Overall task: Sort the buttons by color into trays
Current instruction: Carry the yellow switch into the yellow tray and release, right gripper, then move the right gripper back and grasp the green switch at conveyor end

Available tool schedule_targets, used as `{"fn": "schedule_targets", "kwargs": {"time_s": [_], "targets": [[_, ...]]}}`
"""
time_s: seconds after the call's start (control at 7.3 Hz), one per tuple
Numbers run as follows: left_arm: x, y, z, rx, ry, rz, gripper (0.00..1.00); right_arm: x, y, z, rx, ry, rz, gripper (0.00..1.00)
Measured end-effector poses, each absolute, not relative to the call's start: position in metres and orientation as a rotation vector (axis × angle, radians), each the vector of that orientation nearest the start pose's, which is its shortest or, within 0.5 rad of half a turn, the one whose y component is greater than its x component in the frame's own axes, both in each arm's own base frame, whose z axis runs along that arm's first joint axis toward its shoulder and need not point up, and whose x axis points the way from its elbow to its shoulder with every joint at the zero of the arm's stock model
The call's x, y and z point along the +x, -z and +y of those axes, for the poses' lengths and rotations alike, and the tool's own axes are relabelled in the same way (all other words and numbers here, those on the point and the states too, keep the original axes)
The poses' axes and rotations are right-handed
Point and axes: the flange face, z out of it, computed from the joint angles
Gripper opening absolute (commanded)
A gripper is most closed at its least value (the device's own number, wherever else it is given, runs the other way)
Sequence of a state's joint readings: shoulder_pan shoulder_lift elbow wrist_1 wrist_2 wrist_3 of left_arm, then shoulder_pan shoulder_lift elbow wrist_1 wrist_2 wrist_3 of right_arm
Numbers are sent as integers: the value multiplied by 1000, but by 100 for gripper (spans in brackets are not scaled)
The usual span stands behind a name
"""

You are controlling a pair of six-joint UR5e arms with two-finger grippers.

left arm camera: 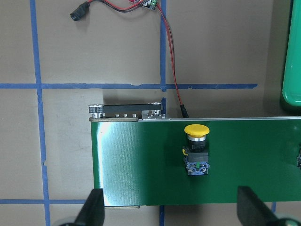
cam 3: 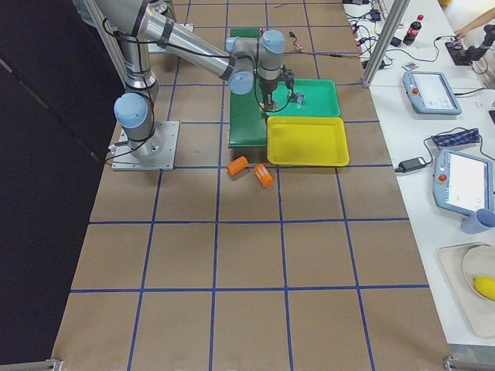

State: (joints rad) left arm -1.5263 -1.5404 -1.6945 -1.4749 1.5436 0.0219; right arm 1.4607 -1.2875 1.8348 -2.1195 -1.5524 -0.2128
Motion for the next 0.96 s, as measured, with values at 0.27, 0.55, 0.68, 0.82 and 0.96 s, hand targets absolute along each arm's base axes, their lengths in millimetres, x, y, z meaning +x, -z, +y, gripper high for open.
{"fn": "schedule_targets", "kwargs": {"time_s": [0.27,0.55,0.68,0.82,0.96], "targets": [[-115,-451,-483,-37,2,3169,100,17,-248,-616,-262,4,3112,65],[-112,-450,-483,-33,-5,3166,100,-14,-225,-627,-299,-29,3090,98],[-111,-450,-483,-28,-5,3165,100,-18,-221,-626,-291,-42,3085,100],[-112,-450,-484,-23,-5,3166,100,-18,-221,-623,-286,-52,3082,100],[-112,-450,-484,-20,-4,3166,100,-16,-225,-619,-285,-51,3082,100]]}}
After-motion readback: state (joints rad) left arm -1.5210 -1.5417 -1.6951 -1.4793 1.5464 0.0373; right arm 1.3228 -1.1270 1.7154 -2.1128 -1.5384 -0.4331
